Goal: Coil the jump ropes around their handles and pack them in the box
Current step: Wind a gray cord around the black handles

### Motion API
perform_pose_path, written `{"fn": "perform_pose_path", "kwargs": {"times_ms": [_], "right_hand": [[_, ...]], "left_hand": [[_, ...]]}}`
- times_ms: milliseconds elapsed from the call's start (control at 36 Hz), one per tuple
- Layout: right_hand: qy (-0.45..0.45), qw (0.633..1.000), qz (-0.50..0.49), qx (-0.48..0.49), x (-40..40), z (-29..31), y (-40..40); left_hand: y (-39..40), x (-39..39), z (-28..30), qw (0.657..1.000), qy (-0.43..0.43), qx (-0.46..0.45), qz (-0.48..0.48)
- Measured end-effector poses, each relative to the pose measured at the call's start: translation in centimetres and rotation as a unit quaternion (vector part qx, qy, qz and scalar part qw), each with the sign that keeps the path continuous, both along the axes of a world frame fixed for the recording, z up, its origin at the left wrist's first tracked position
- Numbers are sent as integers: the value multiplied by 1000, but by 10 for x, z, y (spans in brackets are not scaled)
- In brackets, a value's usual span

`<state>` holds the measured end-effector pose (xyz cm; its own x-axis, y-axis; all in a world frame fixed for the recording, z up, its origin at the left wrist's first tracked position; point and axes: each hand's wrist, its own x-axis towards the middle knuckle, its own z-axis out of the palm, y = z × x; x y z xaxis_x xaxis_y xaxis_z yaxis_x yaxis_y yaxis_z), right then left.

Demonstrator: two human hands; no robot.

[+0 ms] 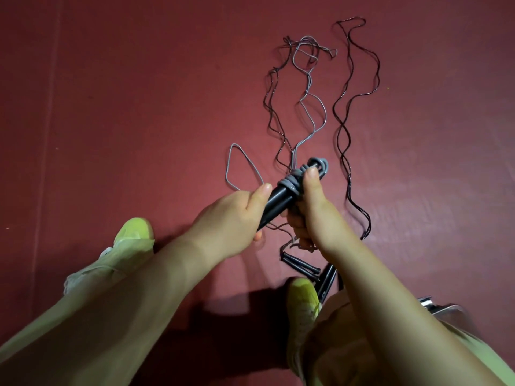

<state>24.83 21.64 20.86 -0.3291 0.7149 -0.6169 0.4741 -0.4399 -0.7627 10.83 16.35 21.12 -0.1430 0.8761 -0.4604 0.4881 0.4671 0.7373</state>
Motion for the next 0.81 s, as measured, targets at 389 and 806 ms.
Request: {"fn": "perform_pose_path", "kwargs": {"times_ms": [389,806], "right_hand": [[29,996,-66,-51,-4,7,2],[315,948,10,-46,2,6,2]], "left_hand": [[-6,8,-2,989,102,53,-94],[-23,7,-13,539,-815,-186,-103]]}}
